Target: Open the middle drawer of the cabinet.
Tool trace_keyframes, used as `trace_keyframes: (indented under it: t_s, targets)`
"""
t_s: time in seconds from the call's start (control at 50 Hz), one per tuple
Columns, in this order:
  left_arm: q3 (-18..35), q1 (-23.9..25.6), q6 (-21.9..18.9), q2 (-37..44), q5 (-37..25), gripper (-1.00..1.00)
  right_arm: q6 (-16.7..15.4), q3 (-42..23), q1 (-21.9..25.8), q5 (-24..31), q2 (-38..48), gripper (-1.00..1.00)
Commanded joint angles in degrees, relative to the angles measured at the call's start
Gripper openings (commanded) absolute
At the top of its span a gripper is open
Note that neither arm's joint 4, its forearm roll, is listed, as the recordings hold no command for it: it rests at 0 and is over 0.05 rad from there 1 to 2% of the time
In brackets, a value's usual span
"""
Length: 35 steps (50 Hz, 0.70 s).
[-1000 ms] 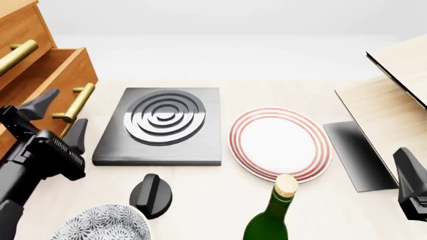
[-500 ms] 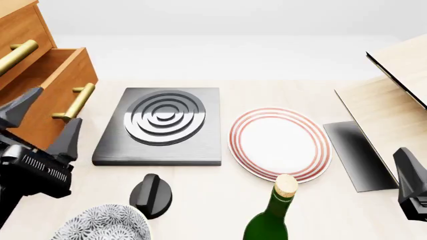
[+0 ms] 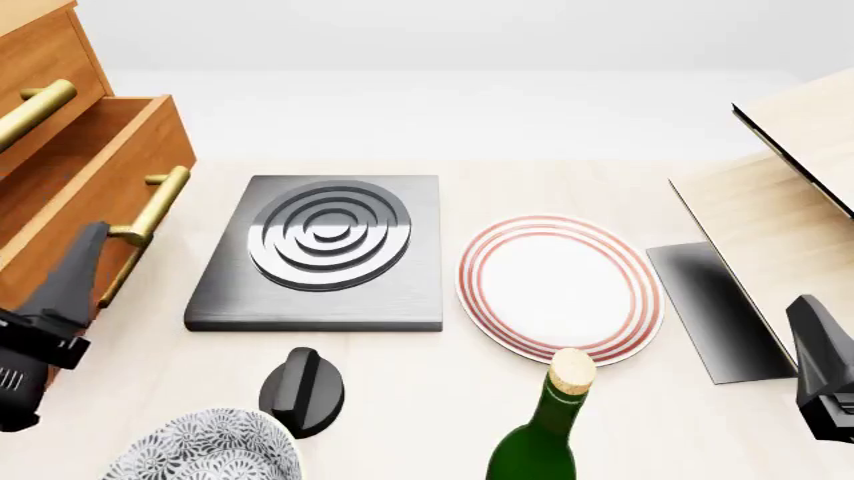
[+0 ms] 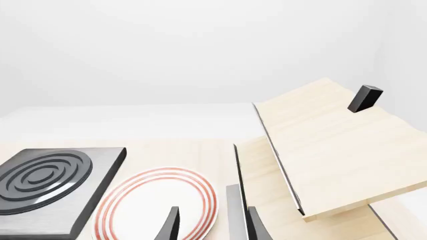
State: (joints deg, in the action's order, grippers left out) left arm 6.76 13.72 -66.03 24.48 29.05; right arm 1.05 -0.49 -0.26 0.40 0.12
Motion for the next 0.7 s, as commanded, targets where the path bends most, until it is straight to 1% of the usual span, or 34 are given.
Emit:
trace_keyframes:
  t_s: [0.02,0.06,0.1,0.14,0.16,0.2,0.22,0.24,0.26,0.28,0.32,0.38,0.42,0.44,0.48,0.5,0.52,0.56,0.6,0.66,0.7]
  targets:
    - [5.86,1.40,6.41,-10.44,-16.83,1.00,-0.24,0.12,0.14,-0.18,0.06,1.00]
    - [7.58,1.27,8.25,-11.22,-19.46,1.00,-0.23,0.12,0.13,-0.18,0.06,1.00]
    - [7.63,1.43,7.82,-11.85,-19.71,1.00,-0.25,0.12,0.13,-0.19,0.06,1.00]
    - [10.08,1.33,10.75,-11.96,-22.89,1.00,-0.24,0.12,0.14,-0.19,0.06,1.00]
    - [10.32,1.69,10.53,-12.41,-23.31,1.00,-0.23,0.12,0.14,-0.18,0.06,1.00]
    - [12.78,1.74,13.14,-12.28,-26.36,1.00,-0.24,0.12,0.15,-0.17,0.06,1.00]
    - [13.05,2.01,13.17,-12.49,-26.75,1.00,-0.27,0.12,0.14,-0.17,0.06,1.00]
    - [14.26,2.27,14.21,-12.54,-28.35,1.00,-0.22,0.12,0.14,-0.18,0.06,1.00]
    - [14.28,2.26,14.21,-12.56,-28.39,1.00,-0.22,0.12,0.14,-0.18,0.06,1.00]
    - [15.75,2.24,16.09,-12.07,-30.16,1.00,-0.21,0.12,0.14,-0.19,0.06,1.00]
    - [17.92,2.10,18.28,-12.01,-32.73,1.00,-0.27,0.12,0.13,-0.17,0.06,1.00]
    - [17.75,2.27,17.91,-12.35,-32.91,1.00,-0.23,0.12,0.14,-0.19,0.05,1.00]
    - [19.64,2.18,20.44,-11.66,-35.16,1.00,-0.26,0.12,0.14,-0.17,0.07,1.00]
    - [19.91,2.24,20.51,-11.76,-35.60,1.00,-0.25,0.12,0.14,-0.18,0.06,1.00]
    - [21.90,2.52,23.15,-10.93,-38.23,1.00,-0.27,0.12,0.14,-0.17,0.06,1.00]
    - [21.92,2.52,23.15,-10.93,-38.24,1.00,-0.23,0.12,0.15,-0.18,0.06,1.00]
    - [23.23,2.65,24.77,-10.32,-39.83,1.00,-0.21,0.12,0.13,-0.19,0.06,1.00]
    - [24.42,2.86,26.03,-9.92,-41.15,1.00,-0.27,0.12,0.15,-0.17,0.07,1.00]
    - [25.00,2.92,26.44,-9.70,-41.76,1.00,-0.26,0.12,0.15,-0.17,0.07,1.00]
    - [27.17,2.86,29.05,-8.60,-43.75,1.00,-0.24,0.12,0.15,-0.18,0.06,1.00]
    - [27.83,2.90,29.46,-8.25,-44.26,1.00,-0.26,0.12,0.14,-0.18,0.06,1.00]
